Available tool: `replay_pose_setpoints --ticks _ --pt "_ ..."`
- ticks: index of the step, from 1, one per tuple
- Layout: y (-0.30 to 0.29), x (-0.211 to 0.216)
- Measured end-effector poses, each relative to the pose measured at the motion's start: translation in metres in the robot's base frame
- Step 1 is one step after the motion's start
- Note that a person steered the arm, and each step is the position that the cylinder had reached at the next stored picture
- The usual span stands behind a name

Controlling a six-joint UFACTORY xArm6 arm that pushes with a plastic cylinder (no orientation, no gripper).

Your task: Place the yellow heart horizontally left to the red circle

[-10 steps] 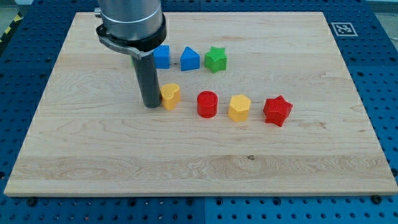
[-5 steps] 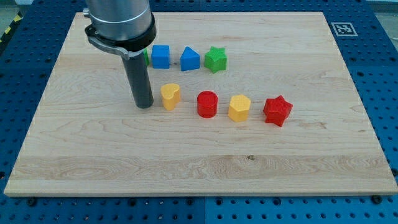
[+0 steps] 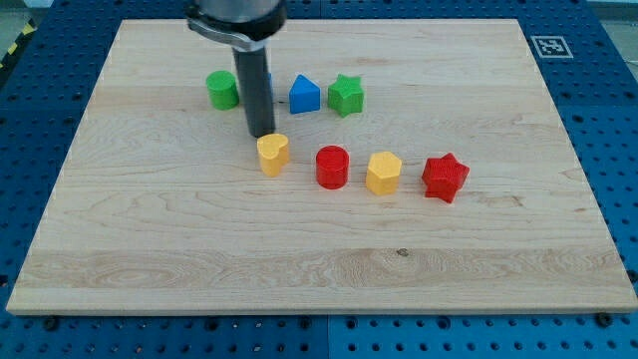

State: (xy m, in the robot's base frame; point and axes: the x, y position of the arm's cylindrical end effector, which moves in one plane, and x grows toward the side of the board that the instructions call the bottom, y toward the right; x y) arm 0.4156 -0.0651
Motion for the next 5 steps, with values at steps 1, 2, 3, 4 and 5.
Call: replay_pose_setpoints --ticks 1,2,3,4,5 --pt "0.003 0.005" --pt "0.003 0.016" --pt "0.003 0.029" --pt "0.003 0.005" --pt "0.007 -0.022"
